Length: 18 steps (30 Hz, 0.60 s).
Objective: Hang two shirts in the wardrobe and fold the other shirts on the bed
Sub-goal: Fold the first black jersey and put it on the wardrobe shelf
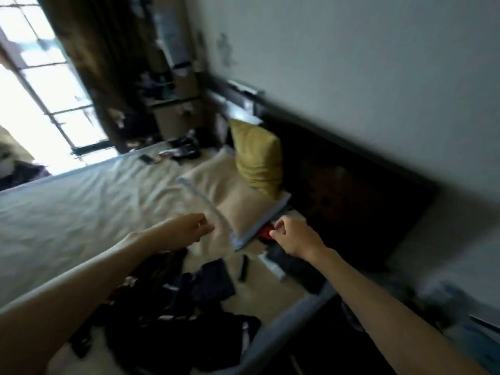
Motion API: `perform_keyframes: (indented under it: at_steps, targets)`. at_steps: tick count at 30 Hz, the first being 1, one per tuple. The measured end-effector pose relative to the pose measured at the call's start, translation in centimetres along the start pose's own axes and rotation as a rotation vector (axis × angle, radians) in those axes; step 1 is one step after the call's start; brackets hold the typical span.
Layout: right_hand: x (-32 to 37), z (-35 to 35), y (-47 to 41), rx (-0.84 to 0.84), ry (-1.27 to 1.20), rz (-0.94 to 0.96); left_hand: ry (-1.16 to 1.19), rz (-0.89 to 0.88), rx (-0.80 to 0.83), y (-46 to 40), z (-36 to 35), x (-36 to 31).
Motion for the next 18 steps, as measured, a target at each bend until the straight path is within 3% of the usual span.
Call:
perform_keyframes:
  at_steps: [4, 9, 15, 18]
  targets:
    - [8.5, -10.4, -3.7, 0.262, 0.065, 0.103, 0.036, 0.291, -0.055, 6.3, -0.2, 18.4]
    - [15.8, -22.3, -5.5, 0.411, 0.164, 0.127, 0.103, 0.542, 0.005, 11.0, -4.1, 36.4]
    - [22.0, -35.0, -7.1, 0.592, 0.215, 0.019, 0.220, 0.613, 0.063, 12.4, -10.2, 51.9]
    - [23.7, -39.2, -7.4, 0.678, 0.294, -0.030, 0.266, 0.636, 0.167, 12.7, -13.8, 57.2]
Point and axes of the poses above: each hand's wrist, its own y-axis away from the middle knuckle, its own z-axis out of the back of the hand, x = y × z, the point moved 6 cm from there along -y, towards the middle knuckle, and after that the axes turned 11 degrees about z, right-handed, at the moved point
